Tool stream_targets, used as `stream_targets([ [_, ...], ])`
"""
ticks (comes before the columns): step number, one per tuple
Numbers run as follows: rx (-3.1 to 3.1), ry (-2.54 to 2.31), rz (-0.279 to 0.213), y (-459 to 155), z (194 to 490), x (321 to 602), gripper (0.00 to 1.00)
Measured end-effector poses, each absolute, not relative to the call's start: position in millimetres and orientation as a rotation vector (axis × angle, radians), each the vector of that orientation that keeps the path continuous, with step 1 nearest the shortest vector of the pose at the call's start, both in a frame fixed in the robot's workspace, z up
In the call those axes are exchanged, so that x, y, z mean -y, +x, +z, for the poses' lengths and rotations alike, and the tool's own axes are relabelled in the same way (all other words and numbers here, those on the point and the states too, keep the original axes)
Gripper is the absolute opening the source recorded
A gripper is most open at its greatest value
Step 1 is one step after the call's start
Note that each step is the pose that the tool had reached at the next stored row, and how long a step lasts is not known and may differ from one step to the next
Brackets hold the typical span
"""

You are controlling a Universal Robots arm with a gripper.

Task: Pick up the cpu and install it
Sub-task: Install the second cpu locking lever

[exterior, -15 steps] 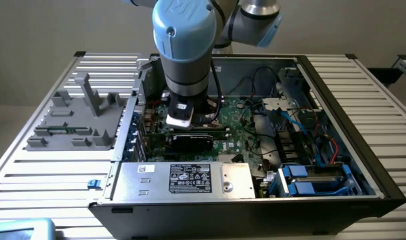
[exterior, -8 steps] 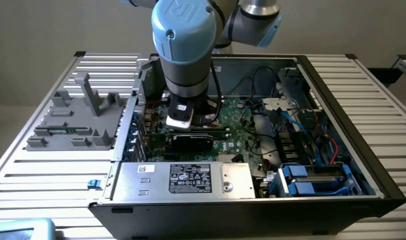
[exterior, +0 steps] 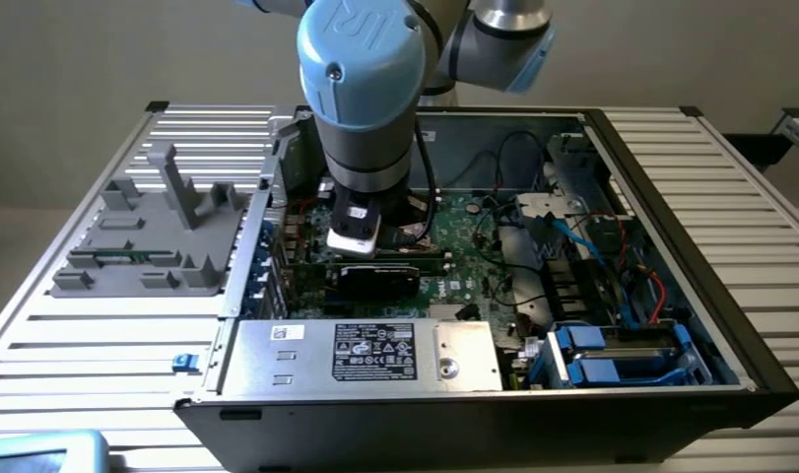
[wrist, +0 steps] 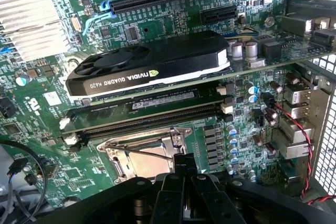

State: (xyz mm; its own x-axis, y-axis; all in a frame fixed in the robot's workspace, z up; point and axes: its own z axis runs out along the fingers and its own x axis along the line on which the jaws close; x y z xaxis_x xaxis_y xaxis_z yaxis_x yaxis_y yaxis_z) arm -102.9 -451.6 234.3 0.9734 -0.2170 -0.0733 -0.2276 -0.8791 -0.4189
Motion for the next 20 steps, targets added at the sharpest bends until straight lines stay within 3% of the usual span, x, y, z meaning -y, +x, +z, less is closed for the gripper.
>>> stream_targets([
  [20, -0.323, -2.682, 0.032, -110, 223, 446, 0.11],
])
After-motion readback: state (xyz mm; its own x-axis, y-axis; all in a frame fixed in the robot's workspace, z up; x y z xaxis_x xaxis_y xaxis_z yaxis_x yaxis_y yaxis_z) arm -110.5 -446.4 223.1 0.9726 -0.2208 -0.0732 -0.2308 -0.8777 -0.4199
